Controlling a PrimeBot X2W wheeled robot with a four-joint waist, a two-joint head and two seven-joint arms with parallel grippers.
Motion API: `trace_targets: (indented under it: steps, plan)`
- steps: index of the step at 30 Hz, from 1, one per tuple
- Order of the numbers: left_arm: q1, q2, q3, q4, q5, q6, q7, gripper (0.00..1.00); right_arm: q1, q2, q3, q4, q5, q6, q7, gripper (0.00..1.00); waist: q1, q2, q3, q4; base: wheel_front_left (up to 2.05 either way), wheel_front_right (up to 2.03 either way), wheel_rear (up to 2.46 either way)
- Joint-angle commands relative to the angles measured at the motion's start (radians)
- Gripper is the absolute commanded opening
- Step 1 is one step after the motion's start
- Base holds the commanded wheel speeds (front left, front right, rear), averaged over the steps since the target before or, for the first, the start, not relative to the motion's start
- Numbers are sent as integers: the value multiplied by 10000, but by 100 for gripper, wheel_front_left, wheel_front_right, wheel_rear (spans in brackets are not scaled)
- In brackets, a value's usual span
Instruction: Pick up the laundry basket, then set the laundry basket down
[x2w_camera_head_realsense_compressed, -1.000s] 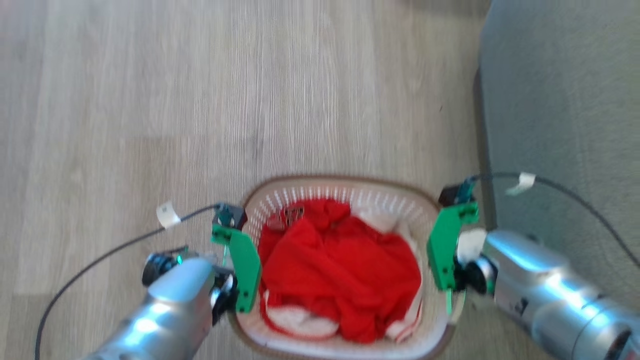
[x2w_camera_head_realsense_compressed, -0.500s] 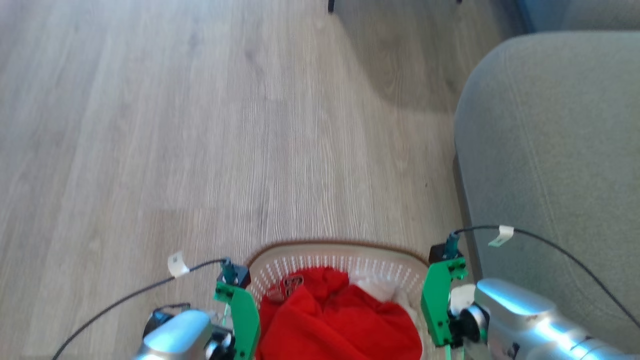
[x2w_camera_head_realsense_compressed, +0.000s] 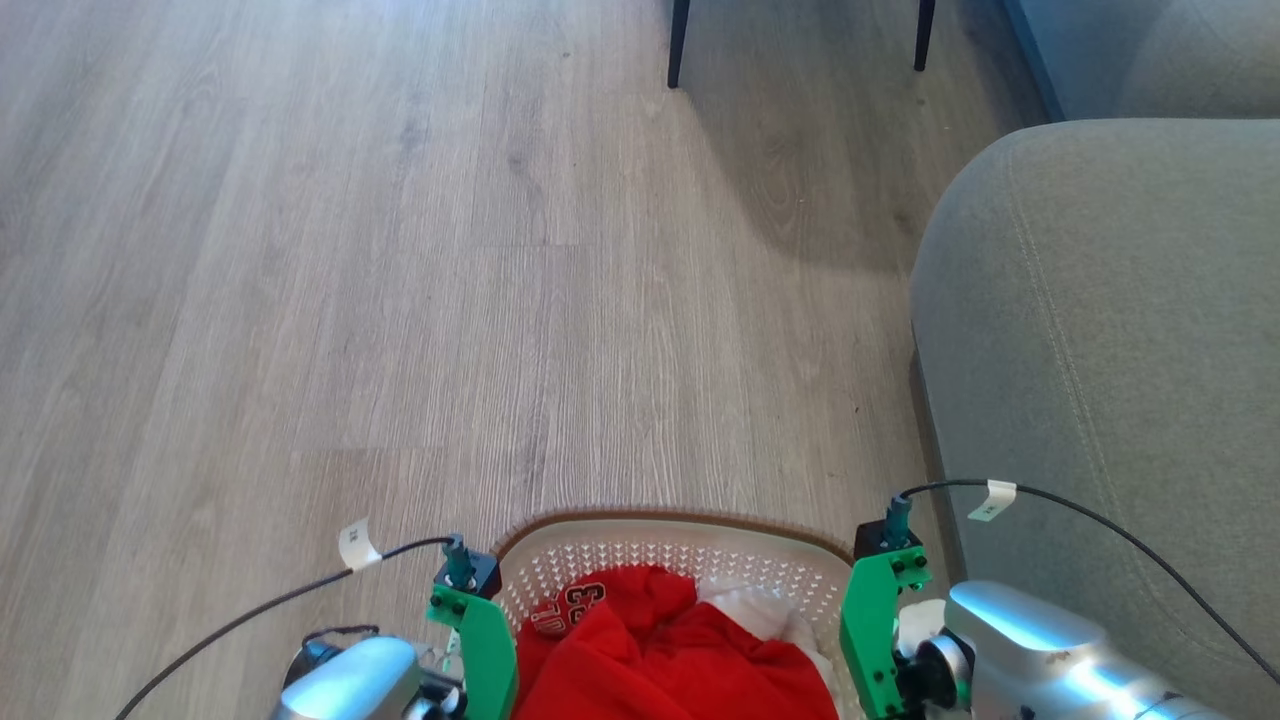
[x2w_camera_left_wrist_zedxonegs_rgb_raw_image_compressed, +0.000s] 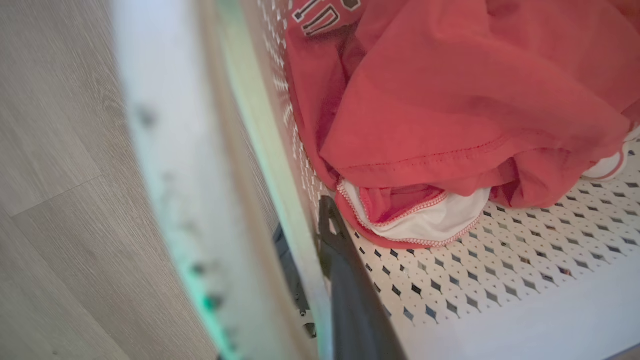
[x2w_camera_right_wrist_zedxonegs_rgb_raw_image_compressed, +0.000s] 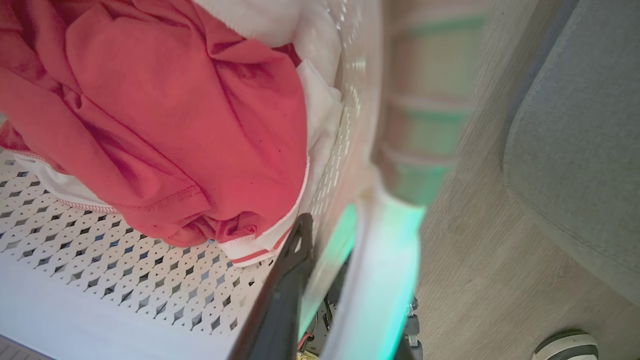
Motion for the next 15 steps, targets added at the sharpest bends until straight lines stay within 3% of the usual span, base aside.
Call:
trace_targets:
  steps: [1,15]
  plan:
    - [-315,-76,37,-433,76,-99,66,0,-243,303,-48,-390,-105,75,-101,0,1,-1,10,3,0,0,0]
    - [-458,-153,35,-417,-1,-99,166,0,-539,214,-48,-463,-235,75,-96,0,1,-1,105,96,0,0,0]
